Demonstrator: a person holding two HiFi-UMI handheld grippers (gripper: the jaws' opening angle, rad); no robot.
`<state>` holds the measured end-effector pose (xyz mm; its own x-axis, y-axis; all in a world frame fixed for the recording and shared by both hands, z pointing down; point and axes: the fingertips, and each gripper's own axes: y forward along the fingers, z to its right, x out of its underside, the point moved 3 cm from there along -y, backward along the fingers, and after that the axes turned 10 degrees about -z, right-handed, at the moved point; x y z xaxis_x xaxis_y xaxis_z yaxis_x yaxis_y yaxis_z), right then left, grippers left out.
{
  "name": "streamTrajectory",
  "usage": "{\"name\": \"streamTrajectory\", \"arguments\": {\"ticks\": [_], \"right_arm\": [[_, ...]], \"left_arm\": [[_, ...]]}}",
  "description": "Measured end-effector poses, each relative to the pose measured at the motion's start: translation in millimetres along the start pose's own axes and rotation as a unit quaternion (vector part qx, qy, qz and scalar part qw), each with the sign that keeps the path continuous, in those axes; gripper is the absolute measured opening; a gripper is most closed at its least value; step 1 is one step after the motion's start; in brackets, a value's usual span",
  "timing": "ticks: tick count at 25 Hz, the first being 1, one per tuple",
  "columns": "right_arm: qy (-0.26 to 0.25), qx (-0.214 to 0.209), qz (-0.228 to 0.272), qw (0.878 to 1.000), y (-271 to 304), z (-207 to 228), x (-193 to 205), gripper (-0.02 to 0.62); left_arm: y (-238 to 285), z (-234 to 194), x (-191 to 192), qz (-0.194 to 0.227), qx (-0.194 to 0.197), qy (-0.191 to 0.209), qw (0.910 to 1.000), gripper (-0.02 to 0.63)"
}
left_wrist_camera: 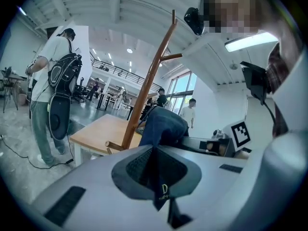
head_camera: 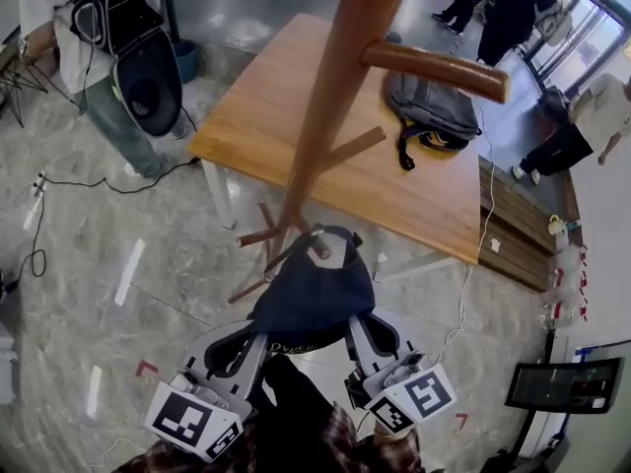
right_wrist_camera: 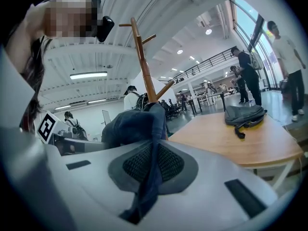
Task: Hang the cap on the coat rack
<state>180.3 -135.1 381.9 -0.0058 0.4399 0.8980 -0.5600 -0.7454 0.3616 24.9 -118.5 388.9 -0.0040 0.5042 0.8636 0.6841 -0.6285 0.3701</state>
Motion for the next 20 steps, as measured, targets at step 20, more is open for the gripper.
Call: {"name": "streamTrajectory", "arguments": {"ticks": [20], "right_arm": [[-0.027,0.032,-0.090,0.995,80,39,52,0.017]], "left_arm": [[64,-52,56,-0.066,-0.027,-0.049,0.9963,0.021]]}}
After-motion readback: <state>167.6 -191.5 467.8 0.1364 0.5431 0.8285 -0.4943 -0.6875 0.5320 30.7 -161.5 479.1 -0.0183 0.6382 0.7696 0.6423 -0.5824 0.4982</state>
